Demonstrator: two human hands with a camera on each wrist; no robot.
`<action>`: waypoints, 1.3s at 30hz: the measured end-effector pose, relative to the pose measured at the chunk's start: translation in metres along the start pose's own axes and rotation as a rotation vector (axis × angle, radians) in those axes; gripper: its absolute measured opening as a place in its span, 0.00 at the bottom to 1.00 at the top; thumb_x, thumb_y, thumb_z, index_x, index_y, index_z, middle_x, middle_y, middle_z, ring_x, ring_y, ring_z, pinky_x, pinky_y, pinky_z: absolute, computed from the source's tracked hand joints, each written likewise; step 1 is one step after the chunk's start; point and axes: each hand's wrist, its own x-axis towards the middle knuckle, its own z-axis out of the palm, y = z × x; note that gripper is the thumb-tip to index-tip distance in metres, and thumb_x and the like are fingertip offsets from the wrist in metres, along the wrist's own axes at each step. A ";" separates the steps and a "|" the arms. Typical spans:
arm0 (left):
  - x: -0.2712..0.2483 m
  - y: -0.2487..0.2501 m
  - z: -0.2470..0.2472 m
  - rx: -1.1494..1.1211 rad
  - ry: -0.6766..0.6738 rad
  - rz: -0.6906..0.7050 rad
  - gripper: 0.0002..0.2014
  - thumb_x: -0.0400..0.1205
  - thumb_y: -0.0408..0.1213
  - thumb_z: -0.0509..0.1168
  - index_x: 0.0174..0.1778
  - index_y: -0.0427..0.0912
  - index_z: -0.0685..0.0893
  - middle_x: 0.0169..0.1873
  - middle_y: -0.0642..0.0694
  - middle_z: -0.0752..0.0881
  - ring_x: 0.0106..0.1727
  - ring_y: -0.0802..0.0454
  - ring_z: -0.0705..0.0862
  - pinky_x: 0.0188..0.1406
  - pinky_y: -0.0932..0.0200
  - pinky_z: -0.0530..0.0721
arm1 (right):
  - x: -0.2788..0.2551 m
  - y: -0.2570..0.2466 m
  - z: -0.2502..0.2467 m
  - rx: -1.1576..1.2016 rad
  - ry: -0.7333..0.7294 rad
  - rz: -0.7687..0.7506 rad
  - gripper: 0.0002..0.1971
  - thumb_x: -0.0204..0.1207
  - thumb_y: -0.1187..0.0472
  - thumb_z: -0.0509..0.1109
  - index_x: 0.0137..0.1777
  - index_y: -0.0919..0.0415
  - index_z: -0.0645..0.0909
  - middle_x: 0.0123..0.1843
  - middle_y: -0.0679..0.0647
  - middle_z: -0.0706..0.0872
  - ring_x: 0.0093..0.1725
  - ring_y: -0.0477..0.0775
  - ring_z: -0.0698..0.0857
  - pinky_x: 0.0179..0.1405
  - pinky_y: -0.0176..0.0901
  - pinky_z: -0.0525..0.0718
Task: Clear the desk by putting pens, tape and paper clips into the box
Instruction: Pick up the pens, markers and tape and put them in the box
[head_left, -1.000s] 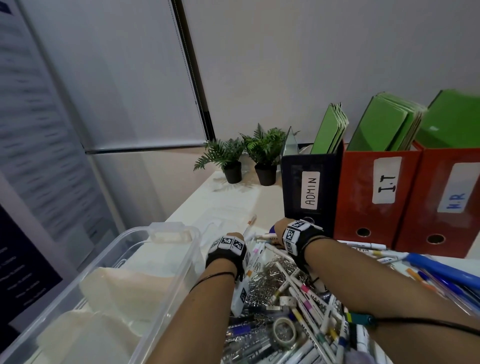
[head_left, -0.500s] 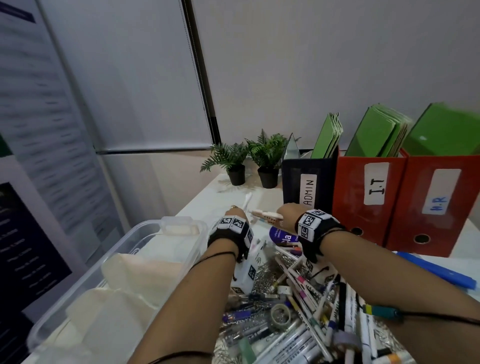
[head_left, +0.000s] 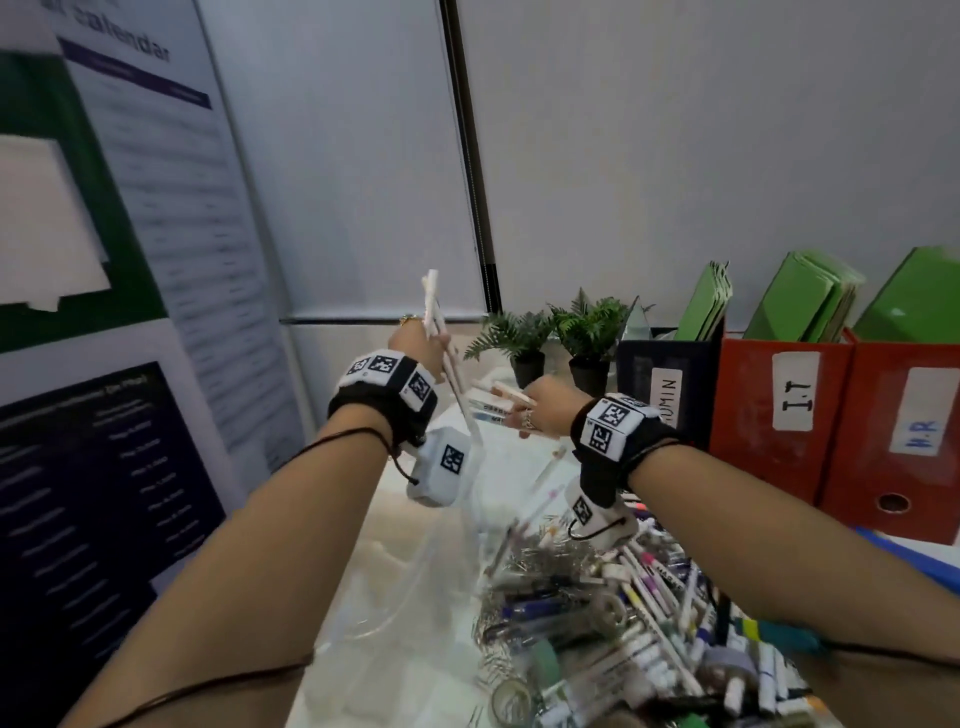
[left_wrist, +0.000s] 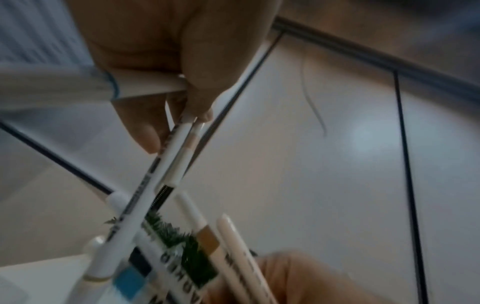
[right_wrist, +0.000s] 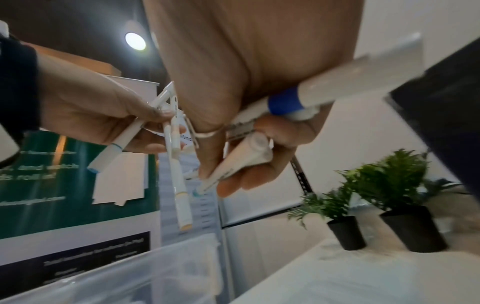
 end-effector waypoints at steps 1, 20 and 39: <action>0.001 -0.006 -0.014 -0.079 0.010 -0.006 0.05 0.85 0.34 0.59 0.50 0.35 0.76 0.46 0.38 0.86 0.45 0.40 0.87 0.46 0.46 0.87 | 0.001 -0.012 0.004 0.023 0.000 -0.021 0.15 0.77 0.54 0.70 0.52 0.67 0.86 0.47 0.58 0.91 0.37 0.53 0.85 0.33 0.41 0.79; 0.016 -0.073 -0.084 0.125 -0.091 0.255 0.13 0.84 0.32 0.60 0.35 0.50 0.71 0.40 0.48 0.86 0.44 0.48 0.85 0.51 0.55 0.81 | 0.034 -0.102 0.060 -0.215 -0.094 -0.004 0.15 0.80 0.51 0.66 0.41 0.64 0.79 0.58 0.63 0.87 0.56 0.62 0.85 0.28 0.38 0.70; -0.002 -0.087 0.002 1.167 -0.696 0.254 0.16 0.84 0.37 0.61 0.67 0.35 0.78 0.53 0.35 0.84 0.50 0.44 0.79 0.47 0.57 0.71 | 0.029 -0.023 0.038 0.186 0.031 0.138 0.18 0.80 0.52 0.64 0.31 0.58 0.68 0.27 0.53 0.70 0.26 0.53 0.71 0.24 0.39 0.66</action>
